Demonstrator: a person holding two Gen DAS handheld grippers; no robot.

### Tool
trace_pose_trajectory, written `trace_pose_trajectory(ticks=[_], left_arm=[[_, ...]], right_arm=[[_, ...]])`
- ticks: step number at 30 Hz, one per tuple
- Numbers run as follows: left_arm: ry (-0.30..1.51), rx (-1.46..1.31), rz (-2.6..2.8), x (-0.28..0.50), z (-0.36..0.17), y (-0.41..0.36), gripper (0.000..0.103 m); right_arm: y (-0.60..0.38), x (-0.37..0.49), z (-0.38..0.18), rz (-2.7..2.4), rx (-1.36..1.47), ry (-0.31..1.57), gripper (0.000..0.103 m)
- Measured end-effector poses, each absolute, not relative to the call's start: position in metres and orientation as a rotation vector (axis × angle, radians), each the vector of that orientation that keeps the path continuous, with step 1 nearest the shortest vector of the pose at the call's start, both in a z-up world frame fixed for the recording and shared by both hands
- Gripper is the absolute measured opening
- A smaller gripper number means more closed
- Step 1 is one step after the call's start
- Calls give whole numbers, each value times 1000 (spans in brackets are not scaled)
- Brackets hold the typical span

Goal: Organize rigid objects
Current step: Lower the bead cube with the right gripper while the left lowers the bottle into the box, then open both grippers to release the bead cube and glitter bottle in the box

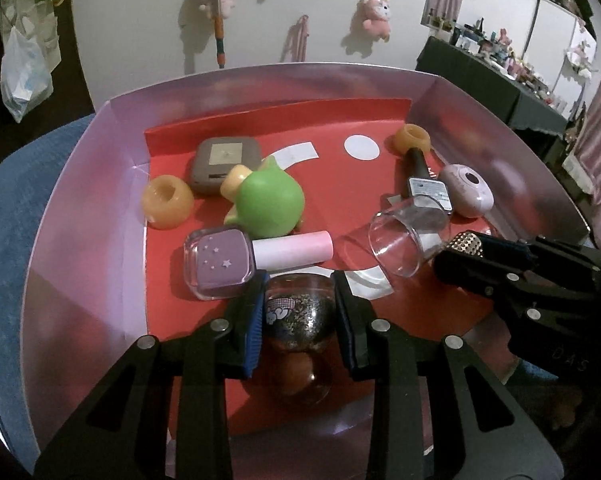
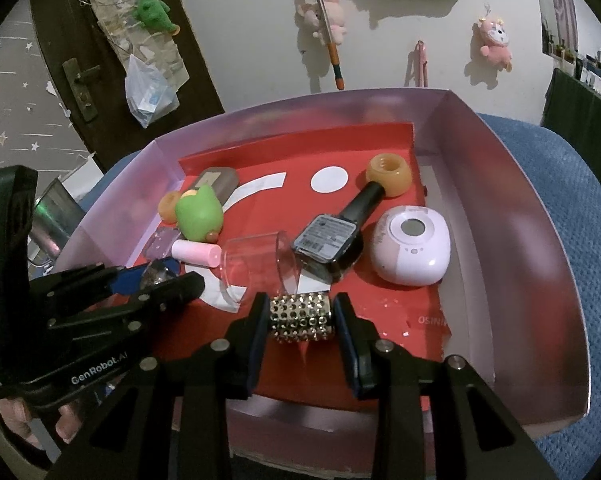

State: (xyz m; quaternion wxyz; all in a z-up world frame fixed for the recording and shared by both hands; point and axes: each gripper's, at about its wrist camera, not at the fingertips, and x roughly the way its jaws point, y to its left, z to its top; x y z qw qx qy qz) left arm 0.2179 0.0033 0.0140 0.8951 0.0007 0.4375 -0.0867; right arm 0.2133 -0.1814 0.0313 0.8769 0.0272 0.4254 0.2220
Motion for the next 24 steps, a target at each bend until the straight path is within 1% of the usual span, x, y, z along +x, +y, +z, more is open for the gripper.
trace_pose_trajectory(ticks=[14,16,18,24], left_arm=[[915,-15,-167,219,16,4,29],[909,-10,-160,216,17,4,29],[898,0,-155,214,19,3,29],[872,1,-154,205,26,0,30]], right_arm=[[-180,211,33,471,59,889,37],[-180,210,34,475,63,886,41],[-182,207,37,477,67,876,49],[-186,198,45,477,81,854,49]])
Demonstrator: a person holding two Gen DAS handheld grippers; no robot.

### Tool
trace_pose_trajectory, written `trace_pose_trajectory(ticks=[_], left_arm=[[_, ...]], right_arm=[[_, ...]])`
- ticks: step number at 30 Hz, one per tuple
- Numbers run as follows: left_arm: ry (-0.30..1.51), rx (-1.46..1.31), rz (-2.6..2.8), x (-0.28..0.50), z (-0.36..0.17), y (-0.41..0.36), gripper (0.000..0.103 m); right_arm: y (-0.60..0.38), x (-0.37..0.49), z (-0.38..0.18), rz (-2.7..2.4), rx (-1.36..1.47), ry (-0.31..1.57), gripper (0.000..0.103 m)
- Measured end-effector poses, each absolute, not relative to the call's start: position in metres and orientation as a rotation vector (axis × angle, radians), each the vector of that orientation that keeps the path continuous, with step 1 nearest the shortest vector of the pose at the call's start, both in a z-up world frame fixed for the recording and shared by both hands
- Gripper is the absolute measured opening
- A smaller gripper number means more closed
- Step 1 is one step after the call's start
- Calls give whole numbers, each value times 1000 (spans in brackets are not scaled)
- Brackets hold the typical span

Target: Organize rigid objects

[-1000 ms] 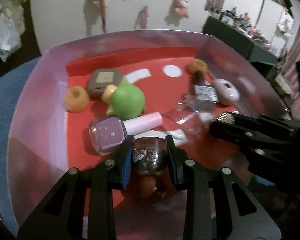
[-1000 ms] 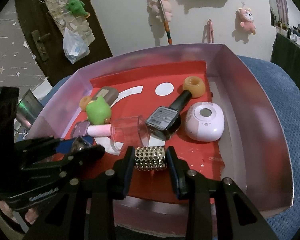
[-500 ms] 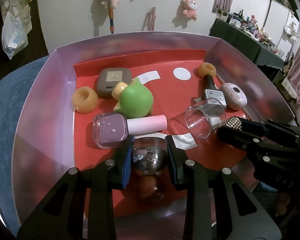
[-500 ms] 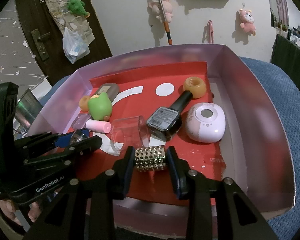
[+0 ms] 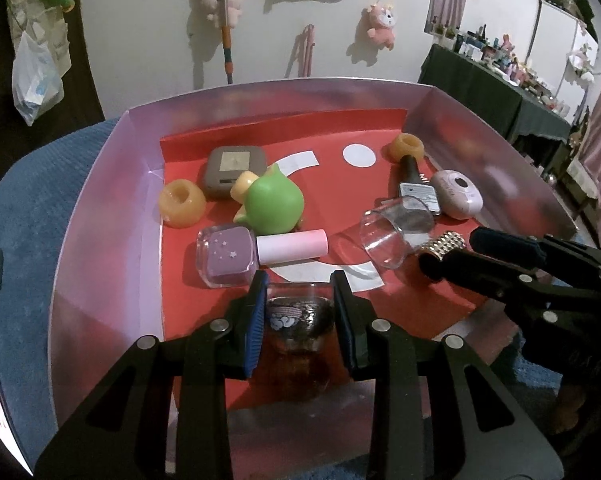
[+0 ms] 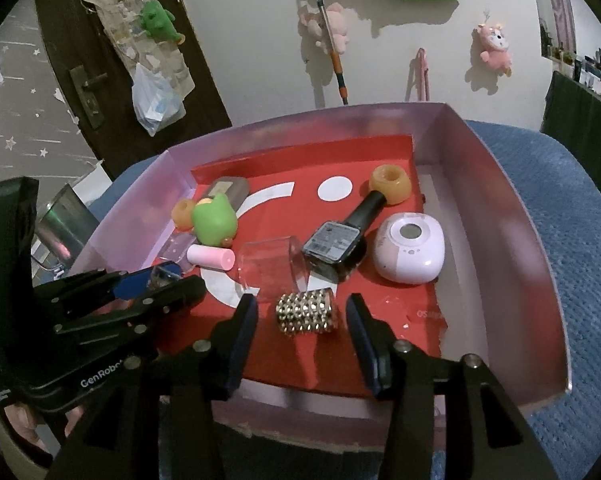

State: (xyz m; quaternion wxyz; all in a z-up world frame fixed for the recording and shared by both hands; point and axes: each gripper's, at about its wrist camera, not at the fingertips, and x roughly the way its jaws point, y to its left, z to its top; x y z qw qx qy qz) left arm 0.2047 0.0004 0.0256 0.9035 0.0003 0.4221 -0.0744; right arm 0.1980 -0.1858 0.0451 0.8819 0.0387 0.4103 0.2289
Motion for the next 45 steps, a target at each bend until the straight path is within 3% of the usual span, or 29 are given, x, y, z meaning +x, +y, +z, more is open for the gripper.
trace_pose_trajectory(ticks=[3,4,6,19,20,22,27,30,45], left_arm=[[850,-1,-142,198,30,2,36],[842,-4,-140,195,32,3,55],[815,-13,-137,189,38,4,78],[754,-23,-120,162,46,5,79],[745,-23,-116,159,46,5,81],[728,-24,-109,155,47,6,97],[701,-25,-96,147,48,7,98],[706,-16,-87,146,45,7,98],[713,20,-44,140,34,6,98]], right_arm=[[-188,193,51,476,89,837,50],[-189,191,53,474,89,831,51],[-191,186,58,469,86,814,55],[-198,160,72,396,67,730,71],[-198,157,72,376,56,716,73],[-199,153,72,354,46,700,75],[-198,146,68,323,24,680,77],[-196,144,66,312,13,670,85],[-203,143,56,281,25,676,86]])
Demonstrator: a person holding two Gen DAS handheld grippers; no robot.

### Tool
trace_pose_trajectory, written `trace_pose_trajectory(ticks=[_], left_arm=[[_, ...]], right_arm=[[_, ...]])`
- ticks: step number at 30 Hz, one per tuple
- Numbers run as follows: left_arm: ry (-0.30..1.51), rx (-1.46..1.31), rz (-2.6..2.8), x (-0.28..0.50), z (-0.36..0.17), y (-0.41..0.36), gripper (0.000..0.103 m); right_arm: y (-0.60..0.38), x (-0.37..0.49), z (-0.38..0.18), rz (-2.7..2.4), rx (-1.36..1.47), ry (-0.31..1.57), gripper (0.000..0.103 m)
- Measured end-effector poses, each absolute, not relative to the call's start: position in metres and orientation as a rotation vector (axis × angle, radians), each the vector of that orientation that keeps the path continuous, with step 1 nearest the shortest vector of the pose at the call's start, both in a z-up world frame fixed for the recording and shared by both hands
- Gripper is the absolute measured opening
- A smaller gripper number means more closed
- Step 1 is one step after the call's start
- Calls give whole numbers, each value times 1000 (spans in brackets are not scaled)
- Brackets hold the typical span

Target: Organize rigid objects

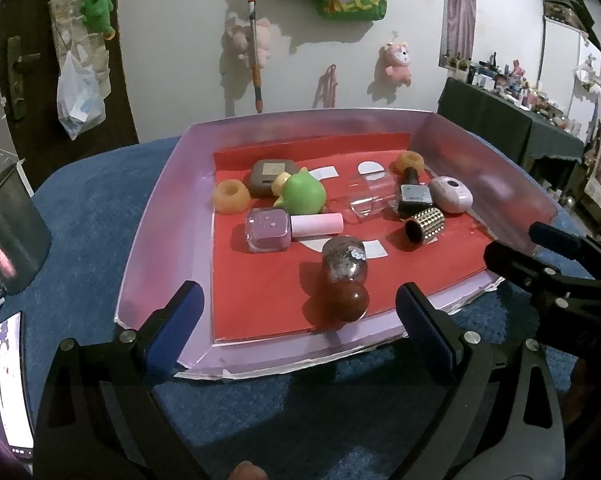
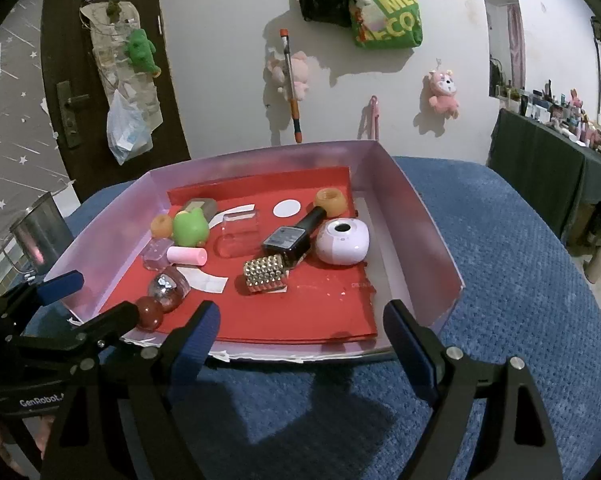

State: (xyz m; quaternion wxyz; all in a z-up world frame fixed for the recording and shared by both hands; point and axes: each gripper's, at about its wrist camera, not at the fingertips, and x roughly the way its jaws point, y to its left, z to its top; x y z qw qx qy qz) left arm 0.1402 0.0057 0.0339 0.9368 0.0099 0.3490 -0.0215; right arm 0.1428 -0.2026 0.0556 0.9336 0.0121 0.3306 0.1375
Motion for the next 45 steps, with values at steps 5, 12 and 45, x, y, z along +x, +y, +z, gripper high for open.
trace_pose_trajectory(ticks=[5,12,45], left_arm=[[724,26,-36,140,31,5,98],[728,19,-36,141,31,6,98],[691,-20,-48,121,52,12,98]], right_arm=[[-203,143,55,280,32,679,86],[-206,144,53,273,40,683,87],[-208,125,77,306,28,660,87]])
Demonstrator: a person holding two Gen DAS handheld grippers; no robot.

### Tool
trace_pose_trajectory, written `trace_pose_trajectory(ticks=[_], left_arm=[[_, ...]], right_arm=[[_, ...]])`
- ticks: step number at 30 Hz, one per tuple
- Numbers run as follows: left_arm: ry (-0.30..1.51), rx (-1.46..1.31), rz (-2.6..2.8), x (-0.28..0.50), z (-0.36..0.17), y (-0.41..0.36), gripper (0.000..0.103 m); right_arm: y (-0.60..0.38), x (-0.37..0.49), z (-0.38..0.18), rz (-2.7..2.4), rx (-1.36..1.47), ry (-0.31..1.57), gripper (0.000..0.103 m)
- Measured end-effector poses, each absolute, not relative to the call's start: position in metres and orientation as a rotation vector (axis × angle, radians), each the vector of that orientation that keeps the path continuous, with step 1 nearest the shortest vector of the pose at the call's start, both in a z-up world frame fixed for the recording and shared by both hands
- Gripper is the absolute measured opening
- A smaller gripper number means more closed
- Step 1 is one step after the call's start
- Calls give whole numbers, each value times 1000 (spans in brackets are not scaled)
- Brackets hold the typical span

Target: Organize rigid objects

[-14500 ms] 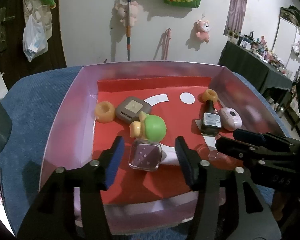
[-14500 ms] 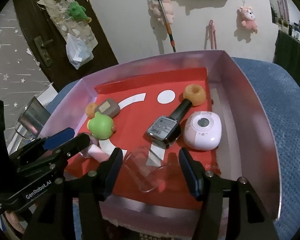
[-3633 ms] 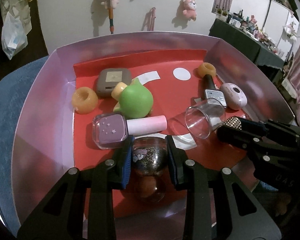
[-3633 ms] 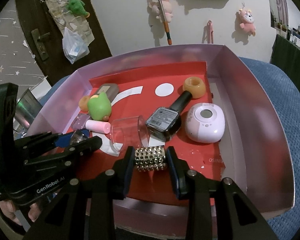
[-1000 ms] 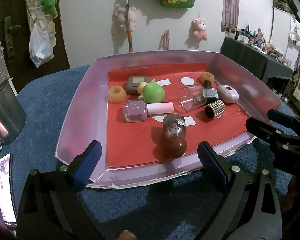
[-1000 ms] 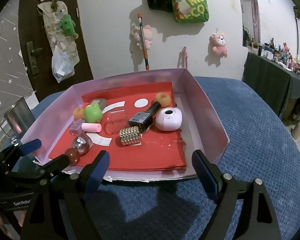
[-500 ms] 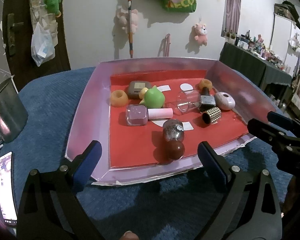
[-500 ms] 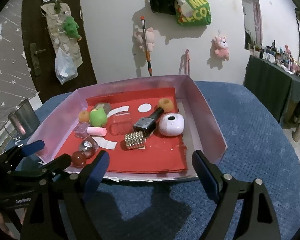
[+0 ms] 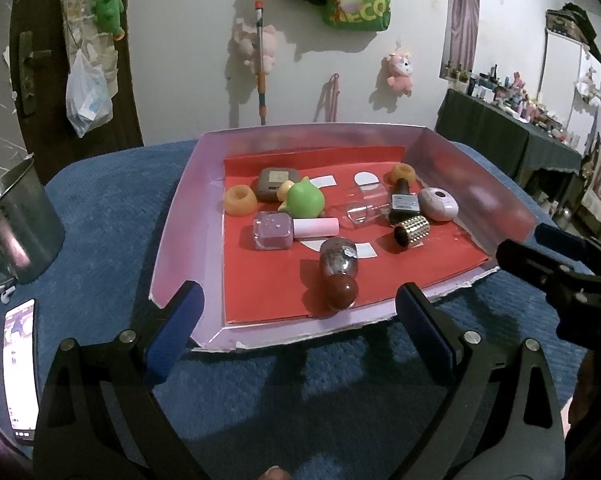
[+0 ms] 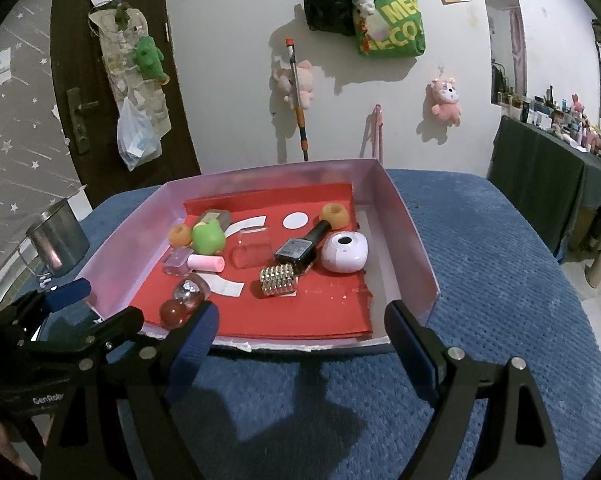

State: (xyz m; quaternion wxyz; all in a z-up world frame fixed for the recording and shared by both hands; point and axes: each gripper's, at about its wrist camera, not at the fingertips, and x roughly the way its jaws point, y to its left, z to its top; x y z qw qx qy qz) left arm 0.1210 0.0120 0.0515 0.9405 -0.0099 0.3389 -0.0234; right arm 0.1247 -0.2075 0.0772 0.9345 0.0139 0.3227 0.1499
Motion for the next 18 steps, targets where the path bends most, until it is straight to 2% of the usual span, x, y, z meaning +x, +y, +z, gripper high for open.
trace_pose_trajectory(ticks=[5,18], left_arm=[[700,-20,-55,111,51,10,98],[827,-21,-61,95,13,1,98]], right_arm=[[-208,114,77,325,16,682,91],[-215,100,52,342,1,788,92]])
